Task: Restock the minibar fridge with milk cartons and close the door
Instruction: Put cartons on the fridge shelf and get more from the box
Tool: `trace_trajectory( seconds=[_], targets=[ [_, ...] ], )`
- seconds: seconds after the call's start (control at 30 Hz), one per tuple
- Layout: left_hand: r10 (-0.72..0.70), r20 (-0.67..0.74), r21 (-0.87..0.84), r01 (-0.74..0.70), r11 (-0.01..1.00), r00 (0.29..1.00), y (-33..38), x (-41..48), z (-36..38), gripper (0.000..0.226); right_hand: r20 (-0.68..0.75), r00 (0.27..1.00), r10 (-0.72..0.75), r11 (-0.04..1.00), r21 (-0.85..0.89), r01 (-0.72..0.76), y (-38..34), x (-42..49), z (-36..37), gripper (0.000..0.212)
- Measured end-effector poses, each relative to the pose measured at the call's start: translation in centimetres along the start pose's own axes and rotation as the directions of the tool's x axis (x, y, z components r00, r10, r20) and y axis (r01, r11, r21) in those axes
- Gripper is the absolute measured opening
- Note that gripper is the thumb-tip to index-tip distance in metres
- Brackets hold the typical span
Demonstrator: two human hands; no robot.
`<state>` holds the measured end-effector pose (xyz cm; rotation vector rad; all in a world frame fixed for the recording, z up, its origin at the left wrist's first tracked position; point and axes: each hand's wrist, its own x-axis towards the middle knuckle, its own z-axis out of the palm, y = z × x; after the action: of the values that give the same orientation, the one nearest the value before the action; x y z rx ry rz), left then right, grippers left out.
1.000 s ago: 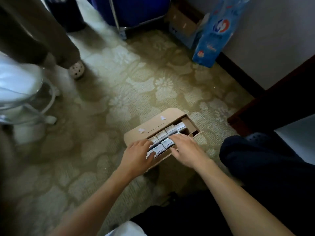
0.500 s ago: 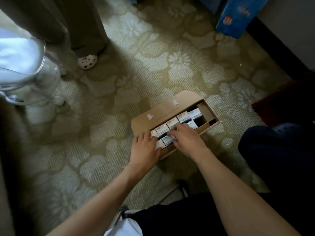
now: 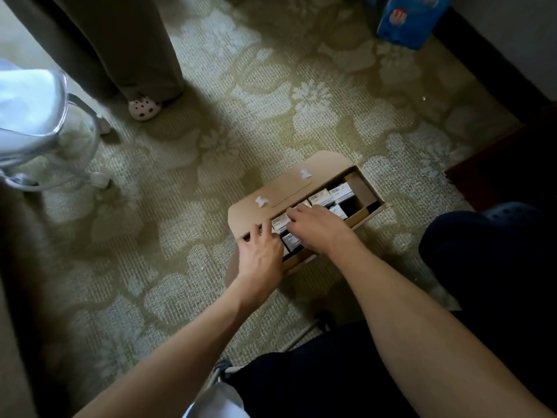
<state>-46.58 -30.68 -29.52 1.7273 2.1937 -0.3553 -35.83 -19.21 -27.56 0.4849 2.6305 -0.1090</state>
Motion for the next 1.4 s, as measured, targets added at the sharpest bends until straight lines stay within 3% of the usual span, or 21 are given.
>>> trace_trajectory(
  seconds=[0.1,0.27,0.4,0.57,0.77,0.9,1.1,1.27,1.4],
  targets=[
    [0.023,-0.043,-0.040,-0.024,0.999,0.999,-0.6,0.3,0.0,0.041,-0.023,0.999,0.038,0.997,0.065,-0.037,-0.1,-0.3,-0.2,0.032],
    [0.043,-0.002,-0.108,-0.043,0.993,0.999,-1.4,-0.3,-2.5,0.073,0.005,0.987,0.162,0.927,0.342,-0.153,-0.3,-1.9,-1.9,0.034],
    [0.083,-0.065,-0.219,-0.095,0.971,0.994,-1.5,-1.6,-5.6,0.064,0.004,0.970,0.243,0.852,0.477,-0.216,0.2,-4.2,-4.5,0.033],
    [0.162,-0.092,-0.124,-0.173,0.977,0.983,-1.4,-2.7,-10.6,0.045,-0.087,0.941,0.327,0.765,0.609,-0.210,0.7,-8.0,-7.1,0.030],
    [0.327,-0.260,-0.143,-0.371,0.917,0.908,2.5,-3.5,-17.0,0.035,-0.199,0.850,0.487,0.682,0.696,-0.227,2.8,-16.2,-9.5,0.029],
    [0.440,-0.348,-0.225,-0.529,0.818,0.828,7.3,-3.7,-21.5,0.029,-0.256,0.740,0.622,0.632,0.722,-0.281,4.9,-22.8,-11.0,0.030],
    [0.630,-0.483,-0.334,-0.793,0.510,0.609,15.3,-2.7,-26.8,0.030,-0.370,0.498,0.784,0.568,0.752,-0.334,8.0,-32.9,-12.2,0.031],
    [0.724,-0.539,-0.287,-0.902,0.323,0.431,23.6,-1.9,-29.8,0.028,-0.437,0.293,0.850,0.521,0.777,-0.353,10.3,-39.9,-10.8,0.030],
    [0.760,-0.537,-0.272,-0.928,0.256,0.367,30.2,-1.3,-30.3,0.028,-0.423,0.189,0.886,0.463,0.792,-0.397,11.8,-44.3,-8.3,0.032]
  ],
)
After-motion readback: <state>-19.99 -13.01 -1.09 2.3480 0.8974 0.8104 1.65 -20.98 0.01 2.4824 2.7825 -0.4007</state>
